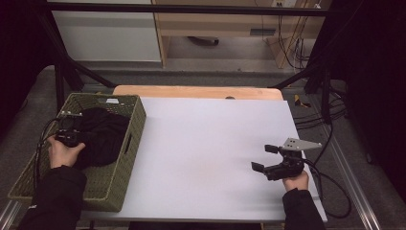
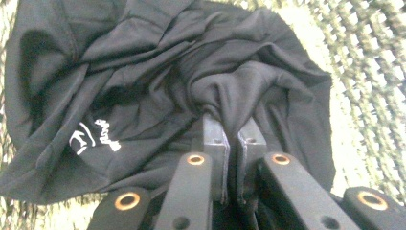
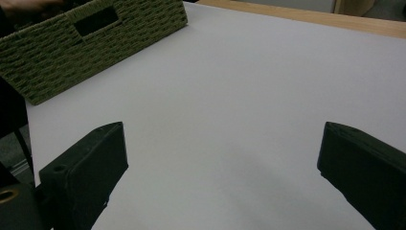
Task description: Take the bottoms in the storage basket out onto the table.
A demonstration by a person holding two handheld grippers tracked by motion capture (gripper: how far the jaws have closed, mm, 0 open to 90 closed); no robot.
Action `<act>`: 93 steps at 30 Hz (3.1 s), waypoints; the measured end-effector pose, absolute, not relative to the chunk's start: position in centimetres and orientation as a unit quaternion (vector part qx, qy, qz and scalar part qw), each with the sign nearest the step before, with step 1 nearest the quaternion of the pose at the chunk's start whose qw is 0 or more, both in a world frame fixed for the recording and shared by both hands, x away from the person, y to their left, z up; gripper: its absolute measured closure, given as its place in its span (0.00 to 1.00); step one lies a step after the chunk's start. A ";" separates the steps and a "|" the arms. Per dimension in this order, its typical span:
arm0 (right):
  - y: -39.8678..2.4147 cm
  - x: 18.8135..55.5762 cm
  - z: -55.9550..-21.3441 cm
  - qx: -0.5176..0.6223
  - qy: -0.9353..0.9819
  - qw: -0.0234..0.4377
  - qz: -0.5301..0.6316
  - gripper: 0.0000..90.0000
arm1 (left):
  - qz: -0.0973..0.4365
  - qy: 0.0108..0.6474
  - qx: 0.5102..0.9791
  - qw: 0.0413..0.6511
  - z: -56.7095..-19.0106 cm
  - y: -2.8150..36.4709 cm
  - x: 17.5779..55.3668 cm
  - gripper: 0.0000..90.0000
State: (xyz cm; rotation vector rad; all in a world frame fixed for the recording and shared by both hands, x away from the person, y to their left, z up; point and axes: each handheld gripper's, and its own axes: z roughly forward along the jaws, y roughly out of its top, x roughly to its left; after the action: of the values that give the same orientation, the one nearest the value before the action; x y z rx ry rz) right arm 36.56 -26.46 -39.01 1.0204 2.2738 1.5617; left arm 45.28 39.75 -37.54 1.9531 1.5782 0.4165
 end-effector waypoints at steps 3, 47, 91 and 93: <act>-26.5 36.6 -39.0 0.345 0.769 0.100 0.528 0.04 | 0.165 0.585 0.735 0.300 -37.3 39.6 45.1 0.95; -26.4 36.6 -39.2 0.348 0.768 0.097 0.528 0.04 | 0.203 0.560 0.702 0.389 -35.0 39.3 42.6 0.96; -26.5 36.6 -39.1 0.347 0.767 0.099 0.530 0.04 | 0.220 0.517 0.695 0.449 -30.5 39.3 40.3 0.96; -26.5 36.6 -39.1 0.347 0.767 0.098 0.530 0.04 | 0.221 0.513 0.696 0.451 -30.2 39.3 40.1 0.96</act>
State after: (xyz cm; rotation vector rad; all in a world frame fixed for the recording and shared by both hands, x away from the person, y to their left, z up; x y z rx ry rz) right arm 36.62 -26.52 -39.09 1.0275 2.2701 1.5685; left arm 40.05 39.34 -30.25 1.7194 1.2681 0.5457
